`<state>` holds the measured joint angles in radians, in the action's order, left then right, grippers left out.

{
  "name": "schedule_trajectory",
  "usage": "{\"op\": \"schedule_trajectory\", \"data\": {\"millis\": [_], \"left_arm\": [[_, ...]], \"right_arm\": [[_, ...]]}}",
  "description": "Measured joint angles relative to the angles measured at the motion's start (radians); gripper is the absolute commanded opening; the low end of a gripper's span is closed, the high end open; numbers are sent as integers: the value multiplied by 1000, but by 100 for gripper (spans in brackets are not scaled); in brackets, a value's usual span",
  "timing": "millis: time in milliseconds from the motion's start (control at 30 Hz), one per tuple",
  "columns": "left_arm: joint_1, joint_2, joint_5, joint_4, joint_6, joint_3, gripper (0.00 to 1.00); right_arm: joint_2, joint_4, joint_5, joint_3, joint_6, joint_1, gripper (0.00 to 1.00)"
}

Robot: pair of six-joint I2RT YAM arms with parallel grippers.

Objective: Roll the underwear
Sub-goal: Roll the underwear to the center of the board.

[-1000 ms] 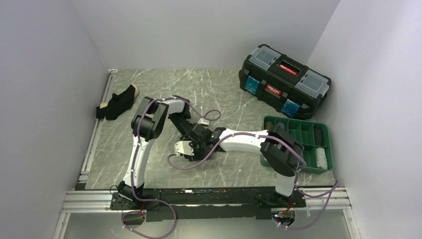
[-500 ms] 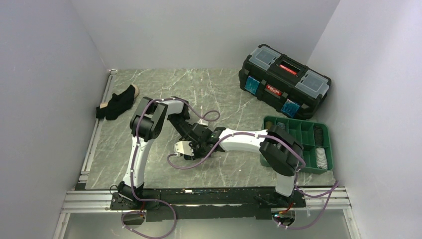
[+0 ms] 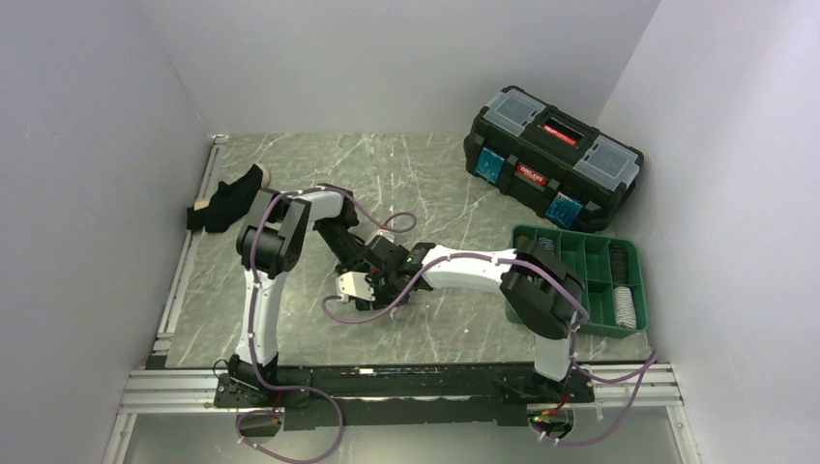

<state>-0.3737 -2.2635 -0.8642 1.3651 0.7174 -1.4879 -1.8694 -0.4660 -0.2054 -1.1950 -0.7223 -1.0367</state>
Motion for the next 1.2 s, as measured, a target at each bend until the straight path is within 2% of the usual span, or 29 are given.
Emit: {"op": "schedule_trajectory", "data": {"millis": [233,600,733,867,1067,1200], "left_arm": [[50,68,74,-34,4,60,52],[257,285,198,-164,16,179,54],[362,427,216,-264,-24,271,56],[441,633,232,-404,-77,385,61],[453,971,241,-616,-140,571,69],[426,1152,224,-661,-128,640,73]], "right_arm": [[-32,-64,-60,-56,0,20,0],[-109,-227,-231,-179,-12,84,0],[-179,-356,-336,-276,-38,119,0],[-269,-502,-466,-388,-77,171,0],[-426,-721,-637,-562,-125,259,0],[-530,-861,-717,-676,-160,299,0]]}}
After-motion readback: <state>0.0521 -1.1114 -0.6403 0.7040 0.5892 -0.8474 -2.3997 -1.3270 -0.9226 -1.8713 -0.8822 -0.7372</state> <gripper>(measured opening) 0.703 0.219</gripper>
